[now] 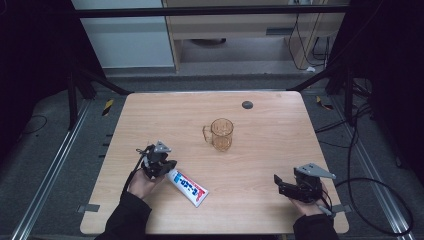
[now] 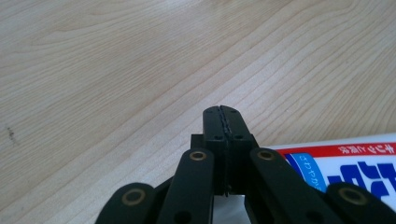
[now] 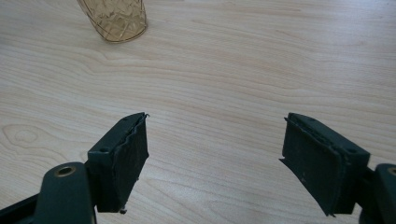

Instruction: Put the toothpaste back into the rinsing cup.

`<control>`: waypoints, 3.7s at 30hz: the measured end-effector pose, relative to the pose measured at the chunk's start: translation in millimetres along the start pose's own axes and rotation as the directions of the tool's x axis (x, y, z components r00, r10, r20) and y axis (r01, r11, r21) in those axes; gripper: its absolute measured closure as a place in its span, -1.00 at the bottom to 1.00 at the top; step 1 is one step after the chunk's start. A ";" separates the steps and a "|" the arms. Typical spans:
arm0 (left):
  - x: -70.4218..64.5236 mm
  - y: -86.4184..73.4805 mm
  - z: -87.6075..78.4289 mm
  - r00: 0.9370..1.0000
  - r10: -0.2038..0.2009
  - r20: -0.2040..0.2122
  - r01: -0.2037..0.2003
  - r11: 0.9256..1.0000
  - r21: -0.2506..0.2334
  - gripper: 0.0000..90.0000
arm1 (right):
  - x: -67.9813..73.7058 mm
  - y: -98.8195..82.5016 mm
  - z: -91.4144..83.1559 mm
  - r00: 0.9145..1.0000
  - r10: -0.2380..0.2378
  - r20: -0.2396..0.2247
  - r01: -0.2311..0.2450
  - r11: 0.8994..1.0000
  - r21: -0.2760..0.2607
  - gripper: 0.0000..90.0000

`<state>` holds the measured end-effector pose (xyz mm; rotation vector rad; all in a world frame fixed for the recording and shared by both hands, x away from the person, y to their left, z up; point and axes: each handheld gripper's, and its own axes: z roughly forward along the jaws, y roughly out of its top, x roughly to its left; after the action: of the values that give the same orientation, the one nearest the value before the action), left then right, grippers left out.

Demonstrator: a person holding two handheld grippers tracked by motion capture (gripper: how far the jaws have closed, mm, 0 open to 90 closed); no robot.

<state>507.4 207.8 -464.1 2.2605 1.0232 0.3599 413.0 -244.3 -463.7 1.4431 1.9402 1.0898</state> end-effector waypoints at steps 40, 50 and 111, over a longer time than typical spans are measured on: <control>-28.9 -52.0 -34.7 0.999 0.037 0.020 -0.038 0.998 0.050 0.98 | -0.4 -0.1 -3.1 1.000 -0.002 0.004 0.002 1.000 -0.009 -0.51; -16.8 -40.3 -56.1 1.000 0.002 -0.012 -0.002 1.000 -0.004 0.76 | -4.1 -0.9 -3.2 1.000 0.002 0.005 -0.002 1.000 -0.010 -0.51; -53.9 19.8 -4.9 0.977 0.161 0.139 -0.185 0.965 0.184 -0.43 | -2.3 -1.4 5.6 1.000 -0.023 0.007 0.023 0.999 0.025 -0.52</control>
<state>480.8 159.5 -447.2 2.5244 0.8306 0.1950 417.2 -244.9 -468.2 1.4326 1.9668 1.0518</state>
